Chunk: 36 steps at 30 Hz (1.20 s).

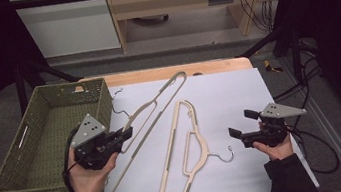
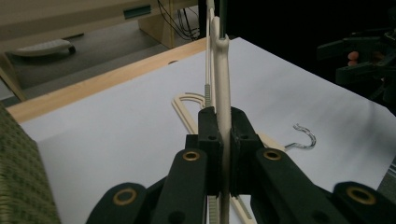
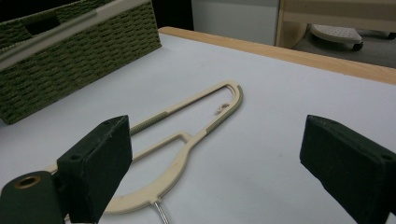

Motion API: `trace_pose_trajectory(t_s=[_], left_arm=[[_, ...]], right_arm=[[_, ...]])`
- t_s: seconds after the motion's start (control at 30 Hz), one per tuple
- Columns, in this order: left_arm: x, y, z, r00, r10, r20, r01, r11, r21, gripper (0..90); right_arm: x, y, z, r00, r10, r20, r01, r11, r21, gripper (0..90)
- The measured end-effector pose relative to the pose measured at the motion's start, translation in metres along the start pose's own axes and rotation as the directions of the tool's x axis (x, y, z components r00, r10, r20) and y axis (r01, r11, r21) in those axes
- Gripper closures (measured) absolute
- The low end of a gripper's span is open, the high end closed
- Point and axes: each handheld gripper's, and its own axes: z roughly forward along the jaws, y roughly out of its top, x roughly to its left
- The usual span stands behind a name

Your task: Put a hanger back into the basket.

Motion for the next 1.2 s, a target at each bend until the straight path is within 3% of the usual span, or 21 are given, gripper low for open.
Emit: trace_pose_trajectory(t_s=[0.2,0.33,0.5,0.57,0.6,0.63,0.67,0.7,0.73,0.83,1.03,1.2], left_arm=[[0.015,0.017,-0.018,0.9995,0.031,-0.010,-0.031,0.9995,-0.003,85.7],[0.046,0.027,-0.029,0.9992,0.041,-0.005,-0.041,0.9990,-0.017,85.6],[0.070,0.031,-0.038,0.9973,0.054,-0.049,-0.054,0.9985,-0.002,85.7],[0.088,0.031,-0.043,0.9965,0.048,-0.068,-0.048,0.9989,0.003,85.7],[0.088,0.031,-0.043,0.9965,0.048,-0.068,-0.048,0.9989,0.003,85.7],[0.100,0.029,-0.046,0.9953,0.047,-0.085,-0.046,0.9989,0.007,85.8],[0.100,0.029,-0.046,0.9953,0.047,-0.085,-0.046,0.9989,0.007,85.7],[0.111,0.027,-0.048,0.9940,0.047,-0.099,-0.045,0.9987,0.024,85.7],[0.111,0.027,-0.048,0.9940,0.047,-0.099,-0.045,0.9987,0.024,85.7],[0.133,0.019,-0.049,0.9921,0.053,-0.113,-0.048,0.9976,0.049,85.7],[0.155,0.005,-0.052,0.9928,0.024,-0.117,-0.019,0.9988,0.045,85.8],[0.179,-0.011,-0.061,0.9896,0.011,-0.144,-0.001,0.9976,0.070,85.7]], right_arm=[[0.000,0.000,0.000,1.0000,-0.002,-0.003,0.002,1.000,0.004,9.1],[0.001,0.000,0.000,1.0000,-0.001,0.001,0.001,1.000,0.003,8.2],[0.000,0.000,0.000,1.0000,-0.003,0.004,0.003,1.000,0.001,7.8],[0.001,0.000,0.001,1.0000,-0.003,0.004,0.003,1.000,0.004,7.7],[0.001,0.000,0.001,1.0000,-0.003,0.004,0.003,1.000,0.004,7.7],[0.001,0.000,0.001,1.0000,-0.004,0.004,0.004,1.000,0.007,7.6],[0.001,0.000,0.001,1.0000,-0.004,0.004,0.004,1.000,0.007,7.6],[0.000,0.000,0.001,0.9999,-0.010,0.003,0.010,1.000,0.008,7.6],[0.000,0.000,0.001,0.9999,-0.010,0.003,0.010,1.000,0.008,7.6],[0.000,-0.001,0.002,0.9999,-0.010,0.005,0.010,1.000,0.012,7.4],[0.001,-0.001,0.003,0.9999,-0.009,0.006,0.009,1.000,0.013,7.5],[0.001,-0.001,0.003,0.9999,-0.011,0.004,0.011,1.000,0.016,7.5]])
